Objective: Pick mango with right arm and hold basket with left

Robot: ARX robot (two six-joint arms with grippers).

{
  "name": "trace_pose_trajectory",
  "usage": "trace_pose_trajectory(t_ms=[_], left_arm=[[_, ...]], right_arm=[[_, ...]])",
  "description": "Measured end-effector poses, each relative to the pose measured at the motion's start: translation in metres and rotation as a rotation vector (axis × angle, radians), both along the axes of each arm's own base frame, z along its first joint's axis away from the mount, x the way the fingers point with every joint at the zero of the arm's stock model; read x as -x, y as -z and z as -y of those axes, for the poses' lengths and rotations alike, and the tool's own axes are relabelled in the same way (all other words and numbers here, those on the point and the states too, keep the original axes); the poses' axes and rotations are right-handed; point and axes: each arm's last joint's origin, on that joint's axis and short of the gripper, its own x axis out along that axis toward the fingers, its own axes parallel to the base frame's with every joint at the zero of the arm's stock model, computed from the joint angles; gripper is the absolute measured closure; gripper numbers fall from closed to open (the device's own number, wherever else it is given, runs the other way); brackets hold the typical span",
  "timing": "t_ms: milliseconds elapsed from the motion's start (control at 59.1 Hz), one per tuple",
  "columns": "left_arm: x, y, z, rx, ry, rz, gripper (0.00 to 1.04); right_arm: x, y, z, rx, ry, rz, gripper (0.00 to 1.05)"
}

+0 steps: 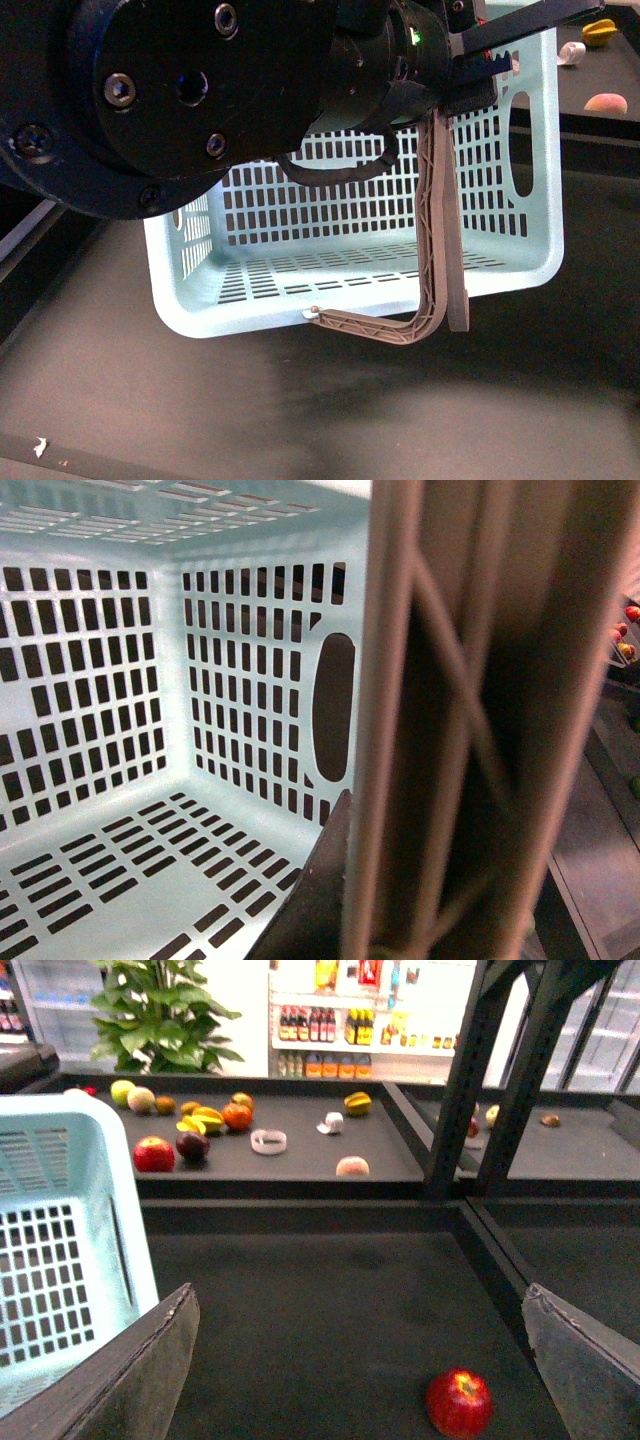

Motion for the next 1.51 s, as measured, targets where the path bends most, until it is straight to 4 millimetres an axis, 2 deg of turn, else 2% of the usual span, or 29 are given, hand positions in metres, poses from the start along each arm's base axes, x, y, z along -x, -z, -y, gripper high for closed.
trace_pose_trajectory(t_ms=[237, 558, 643, 829, 914, 1286, 1506], left_arm=[[0.0, 0.0, 0.0, 0.0, 0.0, 0.0, 0.99], [0.0, 0.0, 0.0, 0.0, 0.0, 0.0, 0.99], [0.0, 0.0, 0.0, 0.0, 0.001, 0.0, 0.99], [0.0, 0.0, 0.0, 0.0, -0.001, 0.0, 0.99], [0.0, 0.0, 0.0, 0.0, -0.002, 0.0, 0.99], [0.0, 0.0, 0.0, 0.0, 0.001, 0.0, 0.99], [0.0, 0.0, 0.0, 0.0, -0.001, 0.0, 0.99]], right_arm=[[-0.032, 0.015, 0.032, -0.021, 0.042, -0.12, 0.08], [-0.064, 0.057, 0.067, -0.061, 0.051, -0.298, 0.08], [-0.072, 0.073, 0.074, -0.063, 0.054, -0.341, 0.08], [-0.092, 0.14, 0.094, -0.14, 0.044, -0.537, 0.08], [-0.098, 0.161, 0.099, -0.157, 0.045, -0.581, 0.08], [-0.11, 0.235, 0.109, -0.202, 0.058, -0.712, 0.08], [-0.116, 0.259, 0.117, -0.201, 0.08, -0.74, 0.08]])
